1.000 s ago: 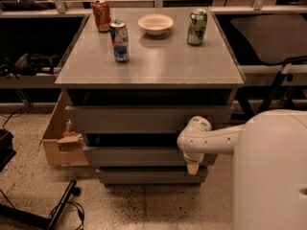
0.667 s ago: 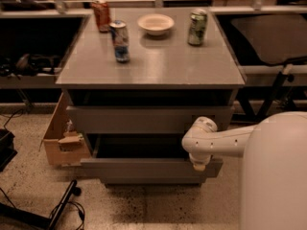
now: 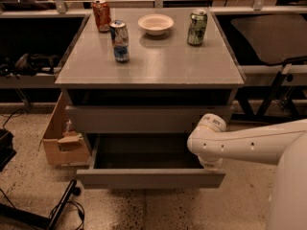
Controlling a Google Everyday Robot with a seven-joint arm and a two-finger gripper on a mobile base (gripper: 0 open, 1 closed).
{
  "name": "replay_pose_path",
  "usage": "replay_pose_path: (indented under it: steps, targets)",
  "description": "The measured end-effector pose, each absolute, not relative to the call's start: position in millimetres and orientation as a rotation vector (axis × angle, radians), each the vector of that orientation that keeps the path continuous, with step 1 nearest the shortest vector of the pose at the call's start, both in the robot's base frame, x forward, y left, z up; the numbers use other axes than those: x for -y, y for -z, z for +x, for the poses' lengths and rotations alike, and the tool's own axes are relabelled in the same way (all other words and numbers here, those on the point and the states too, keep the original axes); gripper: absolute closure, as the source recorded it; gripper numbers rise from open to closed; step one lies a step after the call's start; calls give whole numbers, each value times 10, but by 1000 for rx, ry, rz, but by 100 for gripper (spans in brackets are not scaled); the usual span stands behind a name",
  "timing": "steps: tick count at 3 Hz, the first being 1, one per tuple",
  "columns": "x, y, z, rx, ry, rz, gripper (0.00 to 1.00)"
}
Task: Open middle drawer
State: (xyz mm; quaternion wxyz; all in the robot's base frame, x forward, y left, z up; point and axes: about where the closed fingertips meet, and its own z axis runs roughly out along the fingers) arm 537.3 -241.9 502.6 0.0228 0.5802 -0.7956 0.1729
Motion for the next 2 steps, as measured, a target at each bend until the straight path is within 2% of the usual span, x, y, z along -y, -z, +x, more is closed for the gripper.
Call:
replay_pose_path:
  steps: [1,2]
  targets:
    - [2414,-5027,5380,2466,-535,1799,69]
    - [2414,-5026,5380,2466,-535,1798,38]
